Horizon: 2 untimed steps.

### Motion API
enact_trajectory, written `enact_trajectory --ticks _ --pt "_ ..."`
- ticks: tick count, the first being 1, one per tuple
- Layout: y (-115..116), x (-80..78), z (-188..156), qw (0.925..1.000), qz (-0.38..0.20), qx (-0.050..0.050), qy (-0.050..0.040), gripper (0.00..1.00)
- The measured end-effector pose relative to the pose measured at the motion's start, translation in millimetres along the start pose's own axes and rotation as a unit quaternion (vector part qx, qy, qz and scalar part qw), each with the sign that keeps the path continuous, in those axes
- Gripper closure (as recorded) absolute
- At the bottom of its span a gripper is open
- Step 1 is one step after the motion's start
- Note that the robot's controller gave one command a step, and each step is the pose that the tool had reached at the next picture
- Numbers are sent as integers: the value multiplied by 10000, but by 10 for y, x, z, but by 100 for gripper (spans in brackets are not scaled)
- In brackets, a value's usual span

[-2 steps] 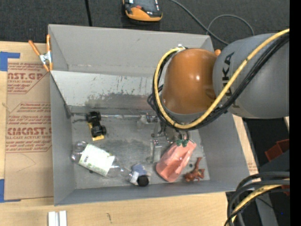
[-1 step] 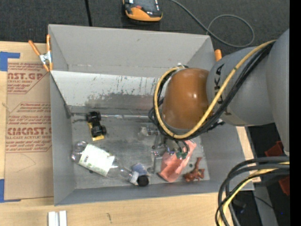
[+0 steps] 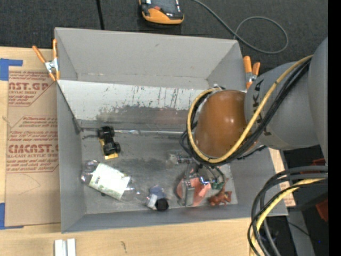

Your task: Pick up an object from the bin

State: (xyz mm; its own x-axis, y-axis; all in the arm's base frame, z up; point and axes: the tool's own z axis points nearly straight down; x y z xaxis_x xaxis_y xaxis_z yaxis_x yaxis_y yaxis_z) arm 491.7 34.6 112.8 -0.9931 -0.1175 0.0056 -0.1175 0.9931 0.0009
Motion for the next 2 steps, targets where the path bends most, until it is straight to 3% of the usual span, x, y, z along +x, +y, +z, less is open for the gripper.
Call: enact_trajectory --ticks 1,2 --pt "-86 7 -452 9971 -760 2 10 0" --pt "-281 13 -274 9909 -1345 21 -91 0"
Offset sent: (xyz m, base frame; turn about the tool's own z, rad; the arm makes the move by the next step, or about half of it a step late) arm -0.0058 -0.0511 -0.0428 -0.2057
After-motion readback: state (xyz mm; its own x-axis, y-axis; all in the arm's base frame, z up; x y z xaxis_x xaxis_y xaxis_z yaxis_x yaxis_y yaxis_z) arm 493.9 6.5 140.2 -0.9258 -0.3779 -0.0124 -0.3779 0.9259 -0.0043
